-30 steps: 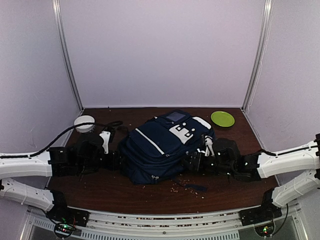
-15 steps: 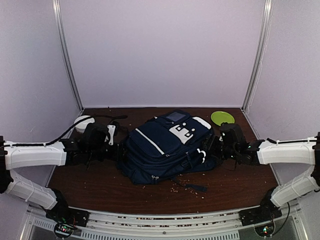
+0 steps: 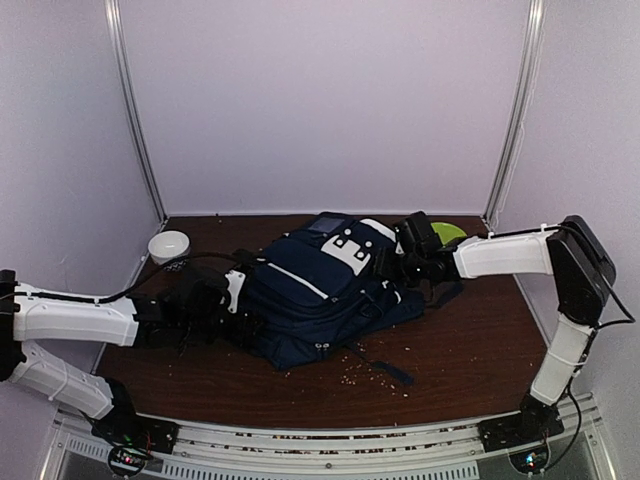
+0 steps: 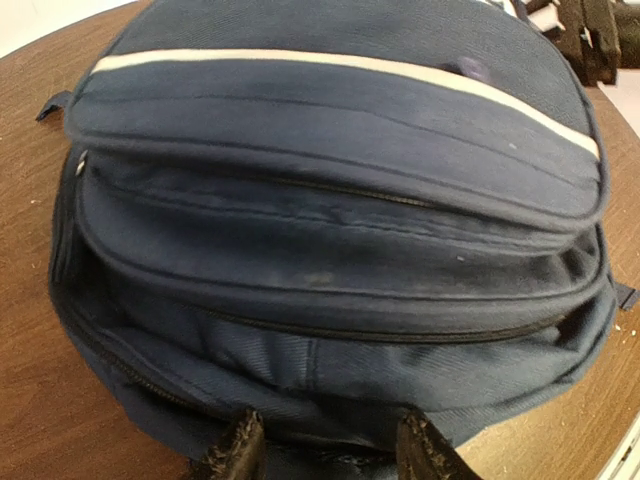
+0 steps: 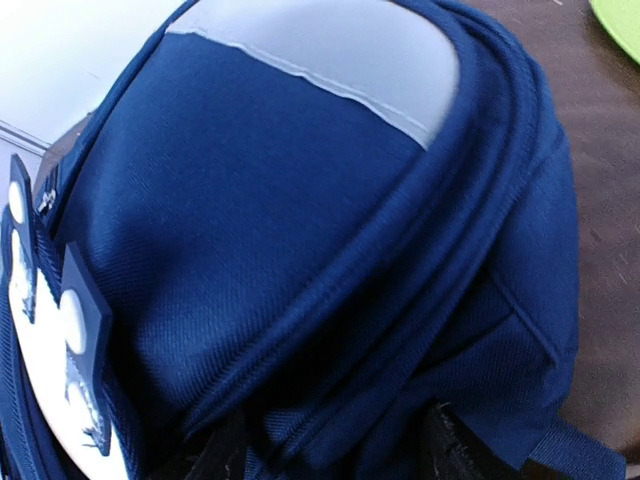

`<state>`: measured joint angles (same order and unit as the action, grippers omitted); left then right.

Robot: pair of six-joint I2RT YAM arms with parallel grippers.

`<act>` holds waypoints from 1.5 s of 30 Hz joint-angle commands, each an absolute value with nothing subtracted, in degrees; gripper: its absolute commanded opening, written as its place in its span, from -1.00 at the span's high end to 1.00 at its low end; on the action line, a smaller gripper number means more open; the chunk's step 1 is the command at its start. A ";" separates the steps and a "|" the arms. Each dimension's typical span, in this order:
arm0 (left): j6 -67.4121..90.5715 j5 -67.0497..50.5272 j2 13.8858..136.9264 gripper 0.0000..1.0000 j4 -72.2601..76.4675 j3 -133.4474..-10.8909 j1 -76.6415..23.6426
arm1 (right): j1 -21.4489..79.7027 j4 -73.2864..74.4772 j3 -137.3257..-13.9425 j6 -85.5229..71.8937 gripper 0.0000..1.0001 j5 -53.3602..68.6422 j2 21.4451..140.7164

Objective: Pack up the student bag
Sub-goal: Adjust the student bag at the center of the board, then reset both arms

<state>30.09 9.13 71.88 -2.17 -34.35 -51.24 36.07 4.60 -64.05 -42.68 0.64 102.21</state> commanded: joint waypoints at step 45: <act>36.87 22.00 59.53 -0.58 -9.94 -33.11 -61.18 | 71.71 0.97 -54.40 -43.66 -0.34 -19.51 98.53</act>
